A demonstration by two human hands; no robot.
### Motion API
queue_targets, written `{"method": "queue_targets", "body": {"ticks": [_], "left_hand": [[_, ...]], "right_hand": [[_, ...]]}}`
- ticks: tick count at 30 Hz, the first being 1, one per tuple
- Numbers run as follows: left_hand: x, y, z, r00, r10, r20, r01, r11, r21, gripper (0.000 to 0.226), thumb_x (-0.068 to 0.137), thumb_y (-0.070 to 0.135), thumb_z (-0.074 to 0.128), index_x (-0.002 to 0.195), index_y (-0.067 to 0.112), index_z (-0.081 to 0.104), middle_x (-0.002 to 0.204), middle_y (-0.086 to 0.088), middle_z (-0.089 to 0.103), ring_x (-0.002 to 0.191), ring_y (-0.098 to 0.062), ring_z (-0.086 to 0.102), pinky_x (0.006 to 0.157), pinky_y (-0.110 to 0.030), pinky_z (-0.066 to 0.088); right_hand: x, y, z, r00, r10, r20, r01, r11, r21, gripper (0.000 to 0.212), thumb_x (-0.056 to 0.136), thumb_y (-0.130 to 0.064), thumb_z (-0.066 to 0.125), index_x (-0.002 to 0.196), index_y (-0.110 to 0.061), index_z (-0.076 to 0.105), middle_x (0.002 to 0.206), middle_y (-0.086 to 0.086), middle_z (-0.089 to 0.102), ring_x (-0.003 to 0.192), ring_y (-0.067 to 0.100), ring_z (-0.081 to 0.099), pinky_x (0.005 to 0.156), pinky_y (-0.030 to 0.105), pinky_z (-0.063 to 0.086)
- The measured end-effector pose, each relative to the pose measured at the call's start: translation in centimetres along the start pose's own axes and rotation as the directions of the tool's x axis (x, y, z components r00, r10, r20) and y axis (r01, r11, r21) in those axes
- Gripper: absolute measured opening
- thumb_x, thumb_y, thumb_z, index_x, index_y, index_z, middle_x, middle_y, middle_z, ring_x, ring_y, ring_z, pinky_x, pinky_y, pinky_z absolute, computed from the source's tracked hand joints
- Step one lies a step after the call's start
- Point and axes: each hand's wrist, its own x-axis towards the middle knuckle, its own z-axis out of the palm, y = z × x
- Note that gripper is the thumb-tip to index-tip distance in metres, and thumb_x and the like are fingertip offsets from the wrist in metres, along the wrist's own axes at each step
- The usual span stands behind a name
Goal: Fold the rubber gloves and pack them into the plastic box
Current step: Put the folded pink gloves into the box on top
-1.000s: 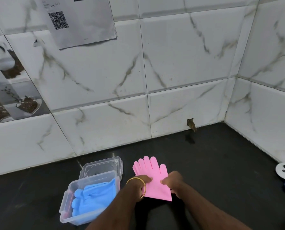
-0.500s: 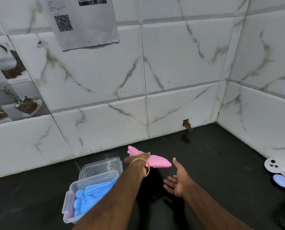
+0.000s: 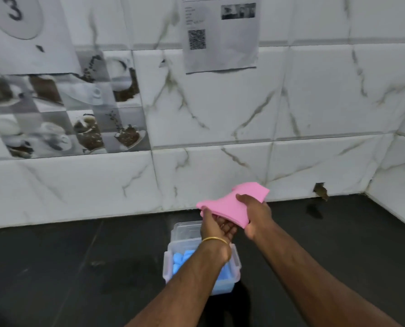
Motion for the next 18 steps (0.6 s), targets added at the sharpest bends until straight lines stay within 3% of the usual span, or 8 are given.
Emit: {"method": "queue_targets", "body": {"ticks": [3,7,10,13,15,18], "left_hand": [[0.6,0.8,-4.4,0.989,-0.148,-0.011,0.145,0.980,-0.136,0.050,0.099,0.048,0.027,0.094,0.009,0.058,0.064,-0.010,0.070,0.069,-0.025,0.060,0.065,-0.029,0.045],[0.5,0.8,-7.3,0.952,-0.264,0.152,0.287,0.945,-0.155,0.072,0.094,0.063,0.026,0.122,0.005,0.058,0.101,-0.018,0.070,0.094,-0.034,0.063,0.093,-0.044,0.046],[0.2,2.7,-9.2,0.915,-0.216,0.340,0.300,0.929,-0.218,0.085,0.082,0.076,0.029,0.126,0.009,0.059,0.116,-0.020,0.067,0.107,-0.039,0.061,0.093,-0.055,0.046],[0.5,5.7,-11.4,0.900,-0.105,0.424,0.226,0.942,-0.247,0.075,0.082,0.067,0.040,0.128,0.012,0.061,0.126,-0.024,0.062,0.112,-0.046,0.059,0.093,-0.065,0.042],[0.7,7.1,-12.8,0.916,-0.069,0.395,0.176,0.955,-0.240,0.081,0.079,0.074,0.036,0.128,0.017,0.063,0.124,-0.025,0.063,0.106,-0.046,0.063,0.091,-0.066,0.044],[0.5,7.2,-14.4,0.924,-0.122,0.362,0.204,0.959,-0.197,0.105,0.051,0.096,0.044,0.112,0.015,0.073,0.115,-0.020,0.069,0.104,-0.042,0.066,0.094,-0.060,0.045]], "right_hand": [[-1.6,1.3,4.0,0.995,0.024,0.094,-0.020,0.999,-0.039,0.045,0.079,0.002,0.073,0.122,0.002,0.059,0.114,0.028,0.067,0.101,0.041,0.067,0.087,0.056,0.055],[-3.9,3.0,7.6,0.963,0.116,0.244,-0.084,0.987,-0.137,0.040,0.078,-0.007,0.076,0.116,-0.001,0.063,0.109,0.022,0.072,0.102,0.038,0.068,0.087,0.046,0.057],[-4.6,3.5,7.4,0.915,0.229,0.333,-0.153,0.959,-0.238,0.035,0.082,-0.009,0.072,0.114,0.001,0.063,0.115,0.026,0.069,0.109,0.040,0.065,0.099,0.053,0.050],[-3.9,4.0,4.9,0.873,0.313,0.374,-0.190,0.925,-0.330,0.038,0.083,-0.003,0.068,0.120,0.003,0.060,0.120,0.029,0.066,0.116,0.042,0.061,0.104,0.058,0.044],[-3.1,4.7,2.7,0.877,0.329,0.350,-0.184,0.904,-0.387,0.042,0.082,0.000,0.068,0.123,0.004,0.058,0.119,0.028,0.067,0.117,0.044,0.060,0.102,0.058,0.046],[-2.0,5.6,-0.2,0.897,0.340,0.283,-0.186,0.870,-0.457,0.038,0.081,0.004,0.067,0.119,0.003,0.060,0.110,0.025,0.071,0.104,0.041,0.067,0.086,0.050,0.057]]}}
